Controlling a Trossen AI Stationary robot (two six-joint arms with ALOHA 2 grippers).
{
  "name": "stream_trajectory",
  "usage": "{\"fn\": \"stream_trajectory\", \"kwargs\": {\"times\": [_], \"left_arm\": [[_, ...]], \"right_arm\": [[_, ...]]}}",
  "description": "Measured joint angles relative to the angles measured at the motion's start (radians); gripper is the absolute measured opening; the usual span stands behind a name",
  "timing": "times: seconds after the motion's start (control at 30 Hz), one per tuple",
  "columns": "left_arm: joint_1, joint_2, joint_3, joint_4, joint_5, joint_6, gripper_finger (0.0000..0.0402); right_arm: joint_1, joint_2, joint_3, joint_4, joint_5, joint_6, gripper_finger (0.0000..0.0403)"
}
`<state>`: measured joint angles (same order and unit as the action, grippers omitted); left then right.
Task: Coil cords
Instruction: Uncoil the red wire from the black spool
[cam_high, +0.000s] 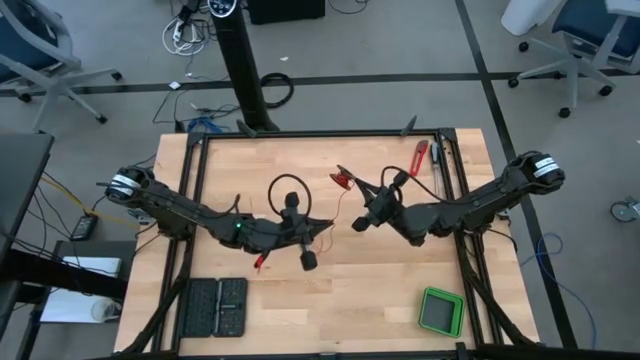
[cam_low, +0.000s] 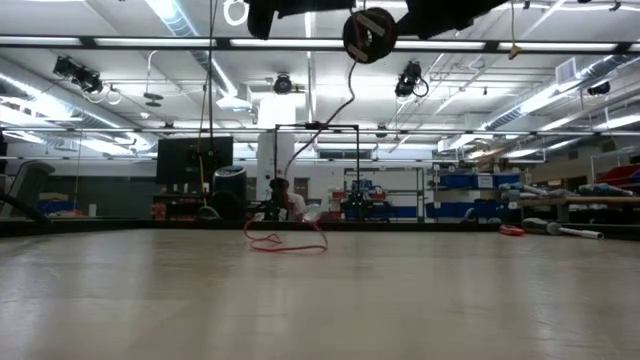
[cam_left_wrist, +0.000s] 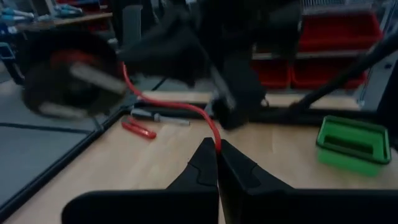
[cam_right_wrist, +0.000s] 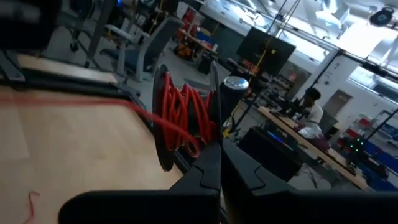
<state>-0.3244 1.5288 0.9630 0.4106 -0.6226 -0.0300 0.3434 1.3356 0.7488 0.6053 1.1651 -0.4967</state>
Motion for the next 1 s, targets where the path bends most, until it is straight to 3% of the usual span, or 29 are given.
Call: {"fn": "stream_trajectory", "kwargs": {"times": [0.27,0.57,0.77,0.87,1.0], "left_arm": [[0.011,0.0,0.0,-0.137,-0.055,-0.031,0.0],[0.011,0.0,0.0,-0.383,-0.245,-0.086,0.0],[0.011,-0.004,0.0,-0.427,-0.394,-0.082,0.0004],[0.008,-0.014,0.003,-0.421,-0.394,-0.028,0.0036],[0.006,-0.015,0.032,-0.413,-0.384,-0.024,0.0111]], "right_arm": [[0.071,-0.068,0.0,0.056,-0.099,-0.049,0.0],[0.162,-0.146,0.0,0.052,-0.122,-0.114,0.0],[0.211,-0.172,0.0,-0.004,-0.107,-0.208,0.0],[0.224,-0.178,0.0,-0.058,-0.044,-0.215,0.0],[0.226,-0.178,0.0,-0.101,-0.009,-0.173,0.0]]}}
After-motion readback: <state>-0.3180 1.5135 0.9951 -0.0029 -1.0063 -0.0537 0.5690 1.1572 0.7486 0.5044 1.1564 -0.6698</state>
